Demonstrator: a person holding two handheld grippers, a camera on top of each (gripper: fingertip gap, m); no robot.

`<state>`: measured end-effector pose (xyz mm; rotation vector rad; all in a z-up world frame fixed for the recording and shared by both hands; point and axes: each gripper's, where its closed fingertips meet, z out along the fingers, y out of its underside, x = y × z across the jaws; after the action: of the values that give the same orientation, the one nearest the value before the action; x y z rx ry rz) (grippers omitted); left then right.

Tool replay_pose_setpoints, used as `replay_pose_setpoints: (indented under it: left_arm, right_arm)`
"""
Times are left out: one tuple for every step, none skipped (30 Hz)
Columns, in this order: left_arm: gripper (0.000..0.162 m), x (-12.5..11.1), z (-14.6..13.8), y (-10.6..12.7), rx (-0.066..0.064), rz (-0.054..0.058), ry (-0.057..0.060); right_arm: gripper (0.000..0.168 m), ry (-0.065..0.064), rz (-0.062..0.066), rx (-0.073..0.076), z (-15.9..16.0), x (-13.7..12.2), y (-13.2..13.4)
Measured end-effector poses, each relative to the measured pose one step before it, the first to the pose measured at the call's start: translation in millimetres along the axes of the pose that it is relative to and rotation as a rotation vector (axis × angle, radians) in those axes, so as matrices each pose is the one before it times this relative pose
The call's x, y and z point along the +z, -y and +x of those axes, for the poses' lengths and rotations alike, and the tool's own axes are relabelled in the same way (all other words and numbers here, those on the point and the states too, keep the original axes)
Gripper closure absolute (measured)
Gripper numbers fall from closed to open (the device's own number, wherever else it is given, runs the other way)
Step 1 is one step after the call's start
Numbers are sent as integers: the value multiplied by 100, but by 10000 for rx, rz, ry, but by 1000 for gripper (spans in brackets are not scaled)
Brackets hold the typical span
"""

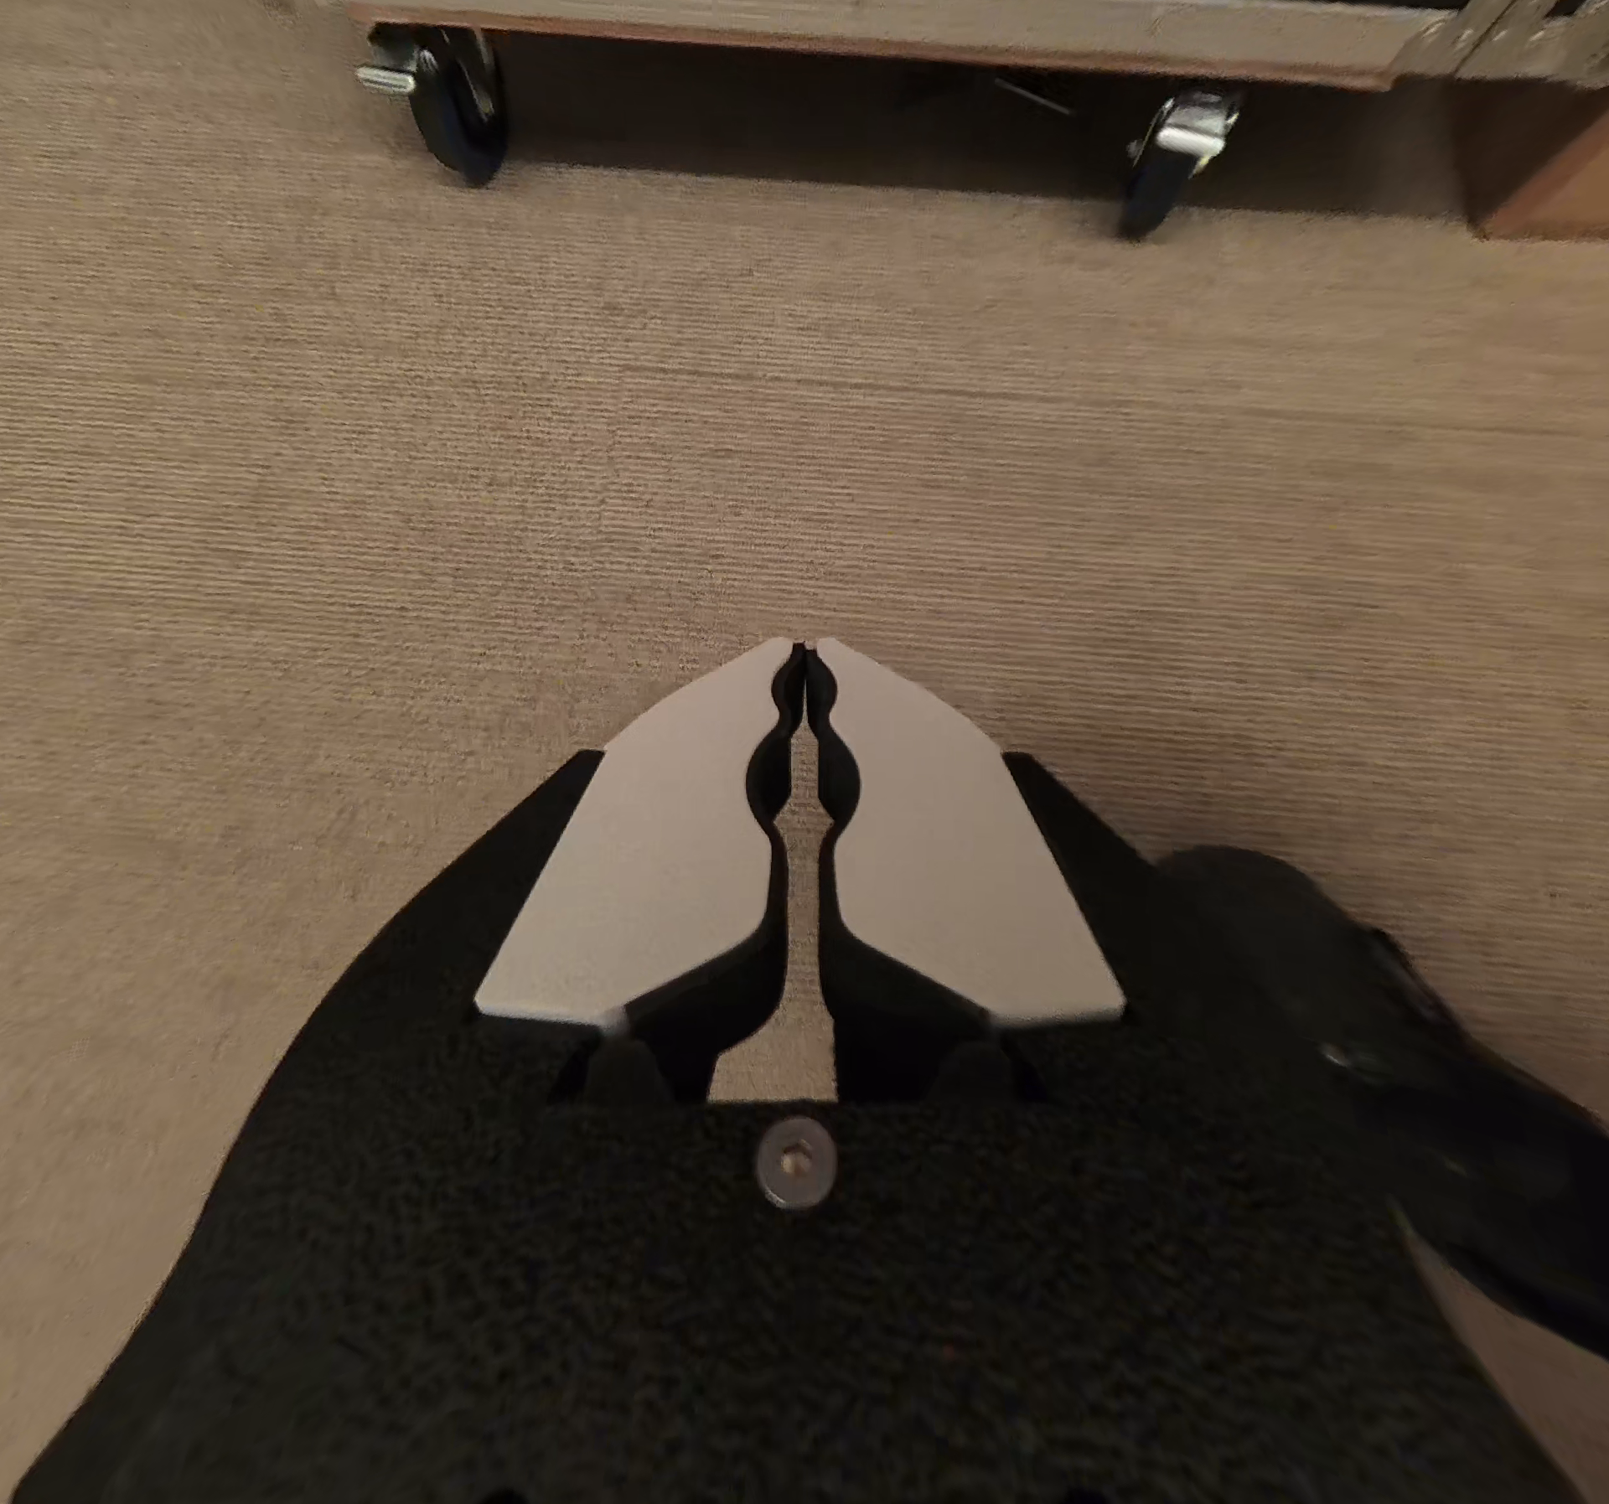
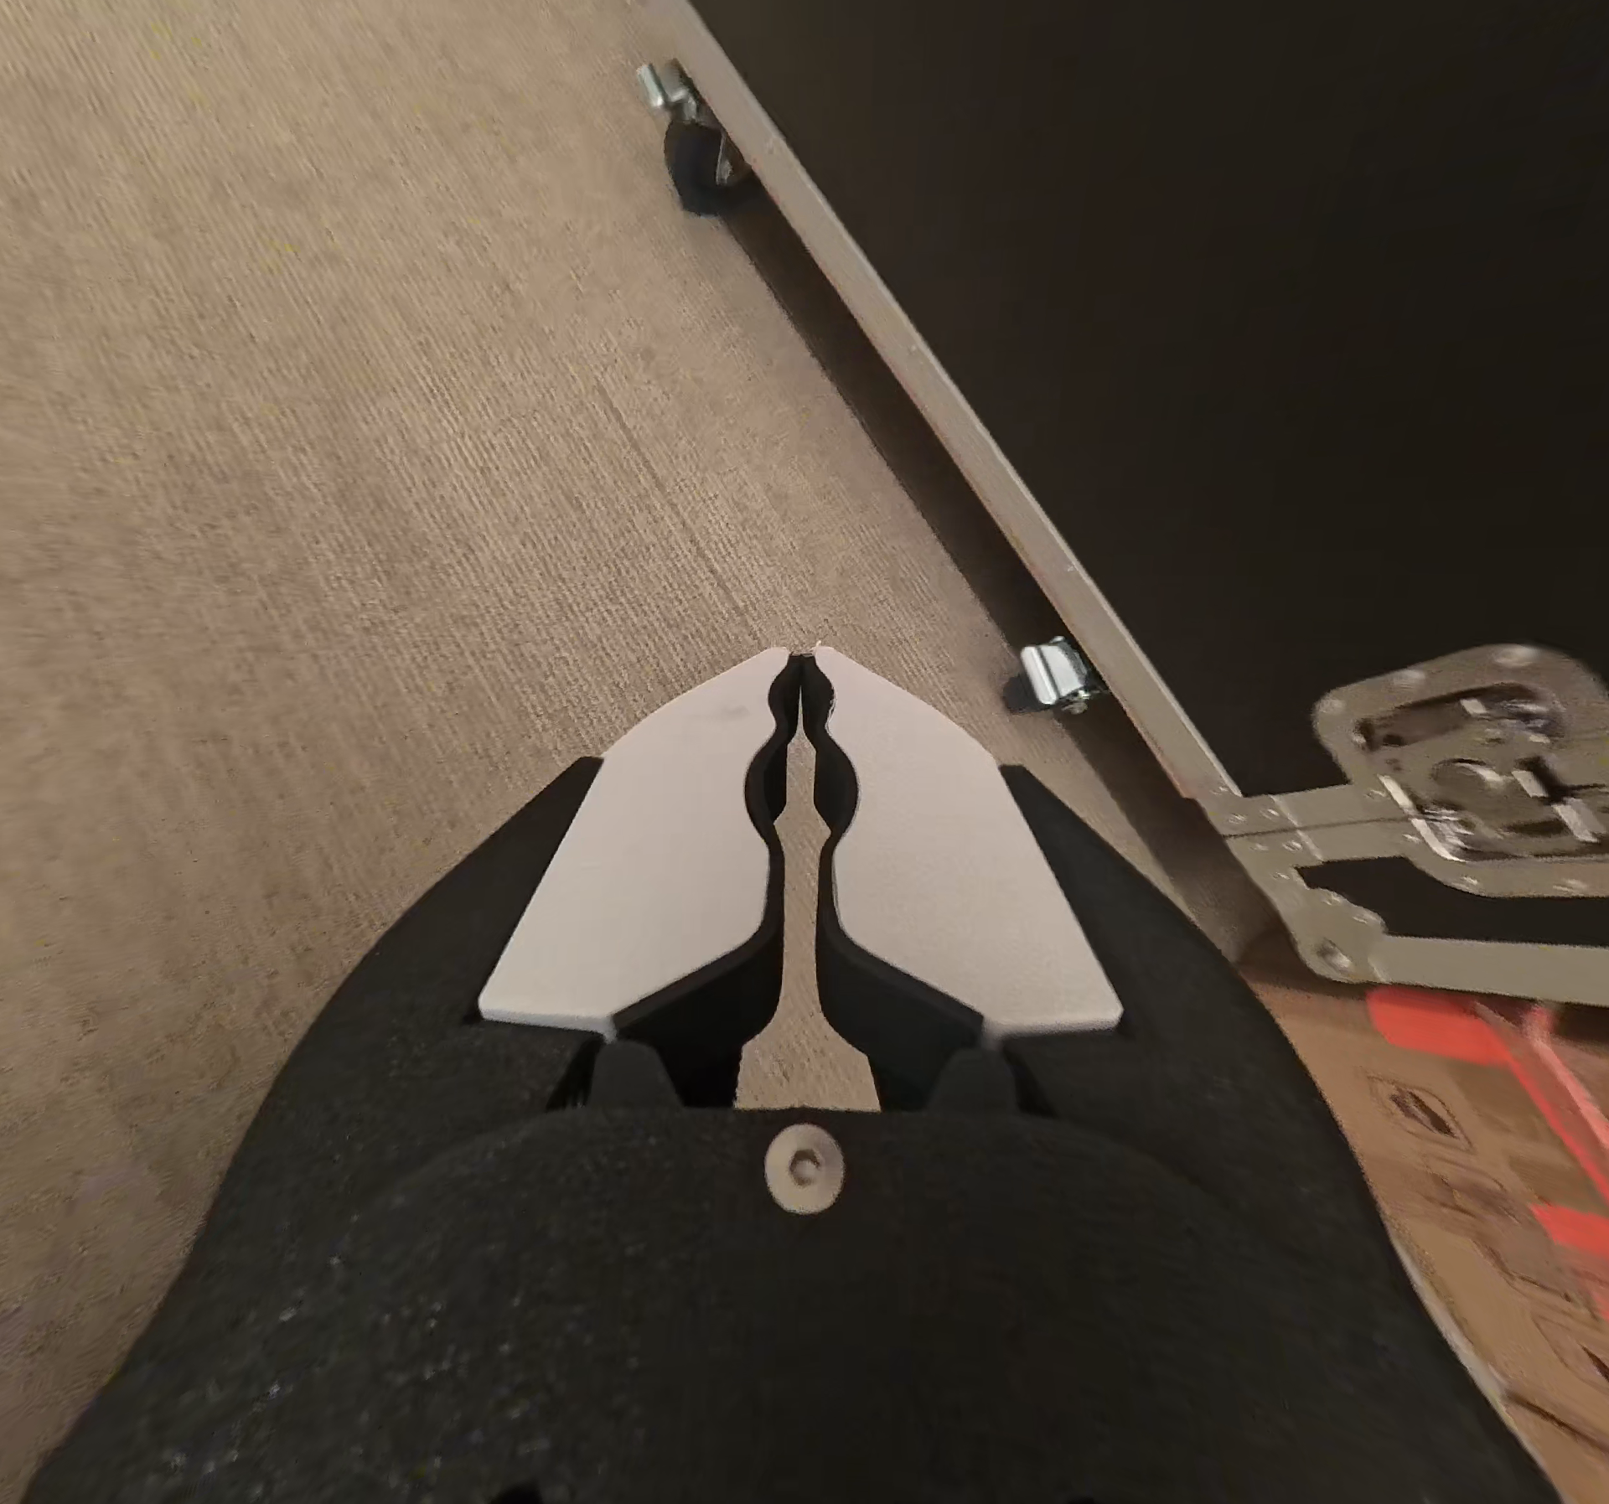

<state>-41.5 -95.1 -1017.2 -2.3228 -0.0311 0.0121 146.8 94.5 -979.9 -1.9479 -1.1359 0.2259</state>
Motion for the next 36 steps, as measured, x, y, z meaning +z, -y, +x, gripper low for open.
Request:
replay_pose_setpoints:
  left_arm:
    - [162, 1820, -133, -961, 73, 199, -31]
    - [162, 1711, -110, -871, 59, 178, -45]
    - [162, 1626, -129, -820, 74, 144, -16]
    - [162, 1502, -148, -721, 93, 184, 15]
    - [162, 1438, -123, -700, 82, 143, 0]
    - [162, 1428, 17, -733, 74, 72, -90]
    - [162, 1410, -36, -768, 61, 17, -41]
    - [162, 1379, -121, -773, 52, -9, 51]
    - [162, 1409, -18, -862, 28, -77, 2]
    - [162, 1410, 125, -879, -2, -129, -61]
    - [162, 1338, 53, -784, -33, -112, 4]
    - [162, 1258, -11, -695, -80, -126, 68]
    - [162, 1251, 140, -597, -61, -147, -12]
    - [162, 1278, 169, -473, 56, -144, -4]
    - [162, 1350, 53, -309, 207, -114, 108]
    - [162, 1442, -115, -207, 241, -133, 216]
    - [162, 1423, -187, 32, 146, -61, 248]
    - [162, 1308, -244, 235, -18, 7, 286]
    - [162, 1086, 30, 224, -78, -6, 90]
    - [162, 847, 296, 237, -169, -16, -91]
    - [162, 598, 252, 332, -163, 66, -46]
    - [162, 496, 99, 269, -40, 65, 85]
    - [162, 490, 204, 158, 95, 6, 39]
    - [162, 412, 233, 141, 109, 6, -4]
    - [162, 362, 240, 161, 42, 0, -49]
    - [162, 299, 241, 181, 44, 5, -89]
    - [162, 236, 28, 222, 48, 47, 27]
    - [162, 182, -5, 306, 48, 101, -2]
    - [162, 162, -31, 264, 14, 69, -26]
    - [162, 69, -123, 327, -37, 143, 18]
    - [162, 7, -161, 429, -71, 242, 28]
    - [162, 69, -79, 237, -40, 118, -32]
    - [162, 164, -62, 134, -33, 80, -30]
    - [162, 188, -116, 82, -40, 92, -3]
    - [162, 116, -69, 258, -66, 249, -58]
    - [162, 14, 156, 489, -77, 444, -234]
  right_arm:
    - [168, 2, 47, 25, -264, 1392, -1357]
    - [168, -14, 48, 94, -212, 1190, -1349]
    - [168, -6, 33, 156, -220, 1006, -1376]
    - [168, 71, 14, 209, -336, 872, -1419]
    - [168, 255, -110, 184, -583, 786, -1569]
    - [168, 404, -277, 43, -749, 659, -1685]
    - [168, 465, -297, -158, -792, 438, -1544]
    - [168, 373, -238, -398, -679, 257, -1343]
    - [168, 150, -236, -578, -403, 314, -1227]
    - [168, 2, -190, -532, -186, 481, -1058]
    - [168, -117, -70, -241, 71, 680, -753]
    - [168, -201, 6, 92, 315, 860, -513]
    - [168, -257, 19, 270, 420, 991, -405]
    - [168, -320, 32, 265, 454, 1067, -316]
    - [168, -308, 27, 143, 320, 1149, -259]
    - [168, -353, 84, 62, 321, 1227, -22]
    - [168, -471, 260, 145, 469, 1230, 392]
    - [168, -502, 359, 279, 473, 1206, 624]
    - [168, -476, 333, 349, 291, 1103, 562]
    - [168, -487, 297, 442, 164, 878, 338]
    - [168, -468, 246, 507, 33, 580, 0]
    - [168, -416, 120, 484, -142, 307, -425]
    - [168, -355, -11, 436, -283, 110, -761]
    - [168, -223, -15, 318, -457, -9, -773]
    - [168, -117, 76, 122, -529, -6, -543]
    - [168, -128, 128, -90, -425, 47, -329]
    - [168, -184, 114, -211, -237, 100, -211]
    - [168, -177, 123, -190, -123, 115, -79]
    - [168, -126, 106, -69, -122, 105, -26]
    - [168, -90, 78, -15, -96, 72, 1]
    - [168, -89, 116, -31, -59, 49, 89]
    - [168, -51, 82, -54, -104, 63, 45]
    - [168, -89, 36, -27, -55, 97, -48]
    - [168, -52, 65, 37, -39, 119, -50]
    - [168, -4, 35, 60, -73, 156, -138]
    - [168, -18, 22, 130, -8, 185, -173]
